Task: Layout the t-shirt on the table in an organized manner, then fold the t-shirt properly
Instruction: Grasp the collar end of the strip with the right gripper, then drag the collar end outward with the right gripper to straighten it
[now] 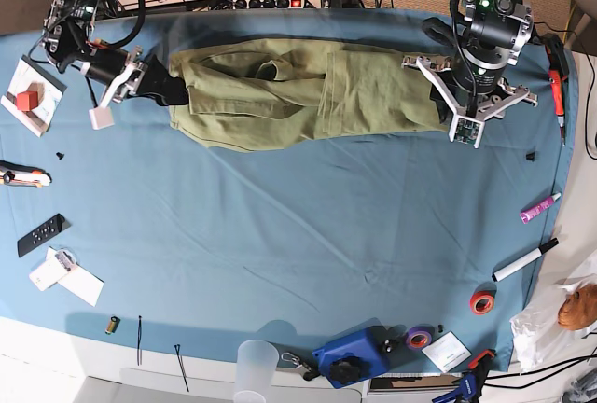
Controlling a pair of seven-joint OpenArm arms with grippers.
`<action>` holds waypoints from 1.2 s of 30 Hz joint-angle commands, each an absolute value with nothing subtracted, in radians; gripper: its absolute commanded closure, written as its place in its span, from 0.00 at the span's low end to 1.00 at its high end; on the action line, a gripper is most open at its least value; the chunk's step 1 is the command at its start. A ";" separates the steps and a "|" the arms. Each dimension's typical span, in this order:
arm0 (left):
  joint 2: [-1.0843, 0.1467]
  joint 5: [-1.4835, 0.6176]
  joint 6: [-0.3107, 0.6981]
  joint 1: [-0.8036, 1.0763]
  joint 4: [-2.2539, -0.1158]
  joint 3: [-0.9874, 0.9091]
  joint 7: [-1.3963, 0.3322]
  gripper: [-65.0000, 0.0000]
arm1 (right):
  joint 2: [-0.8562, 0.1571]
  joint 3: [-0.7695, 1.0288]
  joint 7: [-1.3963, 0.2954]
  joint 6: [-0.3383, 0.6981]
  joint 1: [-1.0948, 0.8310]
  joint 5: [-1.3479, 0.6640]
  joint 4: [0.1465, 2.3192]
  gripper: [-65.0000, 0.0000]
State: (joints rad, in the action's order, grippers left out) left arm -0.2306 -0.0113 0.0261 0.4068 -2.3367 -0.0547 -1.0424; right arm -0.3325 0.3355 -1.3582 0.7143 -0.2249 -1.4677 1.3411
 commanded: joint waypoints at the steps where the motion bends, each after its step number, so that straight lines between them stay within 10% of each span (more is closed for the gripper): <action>1: -0.235 -0.016 0.022 0.407 -2.355 -0.057 -1.016 0.71 | -0.324 0.301 -1.396 0.698 -0.232 -1.484 1.340 0.54; 6: -0.235 -0.054 0.022 0.407 -2.355 -0.057 -1.010 0.71 | -0.307 0.268 -1.396 0.698 -0.229 -1.474 1.341 0.55; 12: -0.235 -0.056 0.022 0.408 -2.355 -0.057 -1.015 0.71 | -0.262 0.268 -1.396 0.698 -0.159 -1.234 1.341 1.00; 36: -0.235 -0.056 0.022 0.421 -2.355 -0.057 -1.016 0.77 | -0.351 0.525 -1.364 0.628 0.217 -0.866 1.363 1.00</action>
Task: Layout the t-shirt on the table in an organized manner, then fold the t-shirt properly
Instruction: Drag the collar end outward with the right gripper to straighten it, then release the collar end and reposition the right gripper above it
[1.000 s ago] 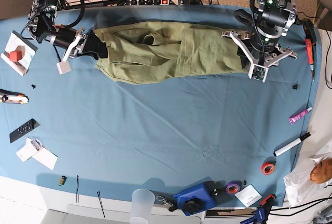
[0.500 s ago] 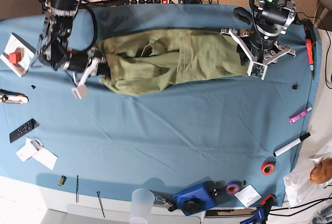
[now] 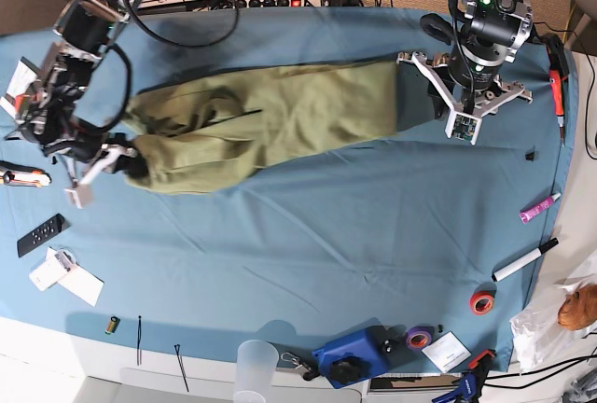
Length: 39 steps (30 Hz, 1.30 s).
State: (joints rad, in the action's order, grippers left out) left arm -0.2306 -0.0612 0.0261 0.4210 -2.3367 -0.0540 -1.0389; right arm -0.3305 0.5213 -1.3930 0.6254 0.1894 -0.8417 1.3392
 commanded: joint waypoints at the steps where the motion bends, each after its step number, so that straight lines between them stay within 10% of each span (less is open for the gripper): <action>1: -0.235 -0.056 0.022 0.421 -2.355 -0.057 -1.015 0.77 | -0.371 0.525 -1.350 0.628 0.223 -0.865 1.365 1.00; 9: -0.235 -0.056 0.022 0.421 -2.355 -0.057 -1.014 0.77 | -0.511 0.525 -1.300 0.593 0.284 -0.785 1.366 1.00; 31: -0.235 -0.056 0.022 0.421 -2.355 -0.057 -1.013 0.77 | -0.496 0.525 -1.396 0.621 0.124 -0.838 1.366 1.00; 39: -0.235 -0.056 0.022 0.421 -2.355 -0.057 -1.013 0.77 | -0.499 0.525 -1.396 0.633 0.125 -0.819 1.366 0.69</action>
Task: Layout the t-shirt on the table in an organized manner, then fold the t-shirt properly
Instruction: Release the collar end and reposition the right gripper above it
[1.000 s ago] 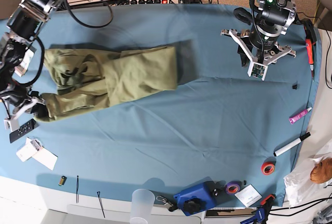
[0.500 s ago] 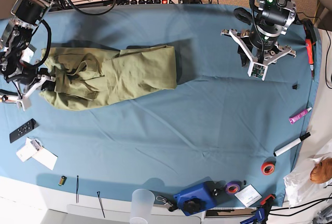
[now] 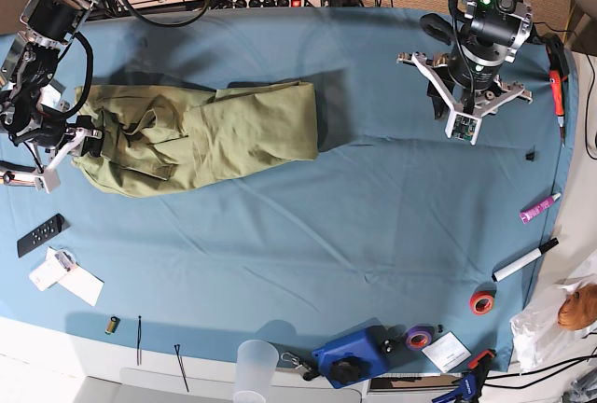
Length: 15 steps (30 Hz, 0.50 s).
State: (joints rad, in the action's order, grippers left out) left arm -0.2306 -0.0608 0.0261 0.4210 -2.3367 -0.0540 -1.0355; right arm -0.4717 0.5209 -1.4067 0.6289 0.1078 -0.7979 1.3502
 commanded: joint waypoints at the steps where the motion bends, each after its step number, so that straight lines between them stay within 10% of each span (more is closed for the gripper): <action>1: -0.235 -0.056 0.022 0.421 -2.355 -0.057 -1.013 0.77 | -0.501 0.526 -1.396 0.632 0.124 -0.819 1.366 0.69; 15: -0.236 0.289 -0.031 0.421 -2.355 -0.058 -1.077 0.77 | -0.515 0.767 -1.396 0.690 0.027 -0.929 1.366 0.69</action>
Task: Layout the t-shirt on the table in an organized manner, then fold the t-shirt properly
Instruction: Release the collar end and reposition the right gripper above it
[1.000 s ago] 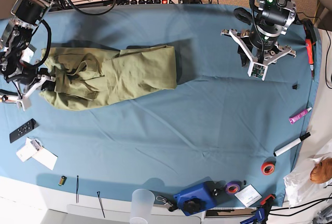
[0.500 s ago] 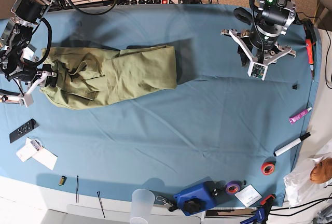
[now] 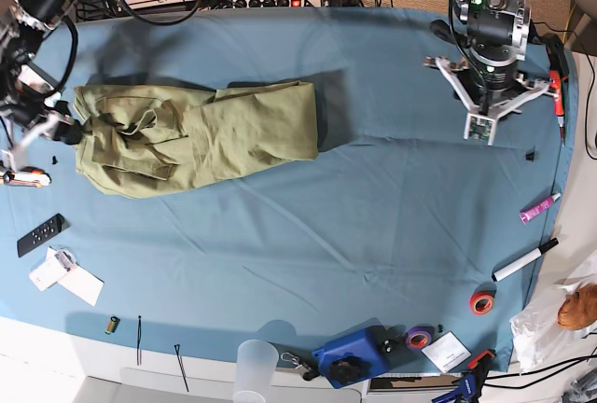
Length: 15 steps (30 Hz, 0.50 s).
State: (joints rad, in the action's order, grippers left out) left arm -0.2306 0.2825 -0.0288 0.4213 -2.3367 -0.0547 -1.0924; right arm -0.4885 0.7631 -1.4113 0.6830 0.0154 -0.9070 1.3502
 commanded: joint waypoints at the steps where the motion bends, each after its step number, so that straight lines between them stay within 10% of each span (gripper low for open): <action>1: -0.236 0.308 -0.043 0.421 -2.355 -0.058 -1.077 0.77 | -0.515 0.791 -1.396 0.698 0.023 -0.932 1.366 0.67; 5: -0.236 0.318 -0.060 0.421 -2.355 -0.058 -1.077 0.77 | -0.519 0.823 -1.396 0.698 -0.016 -0.934 1.366 0.52; 15: -0.236 0.318 -0.060 0.421 -2.355 -0.058 -1.076 0.77 | -0.468 0.817 -1.396 0.698 -0.069 -0.900 1.359 0.51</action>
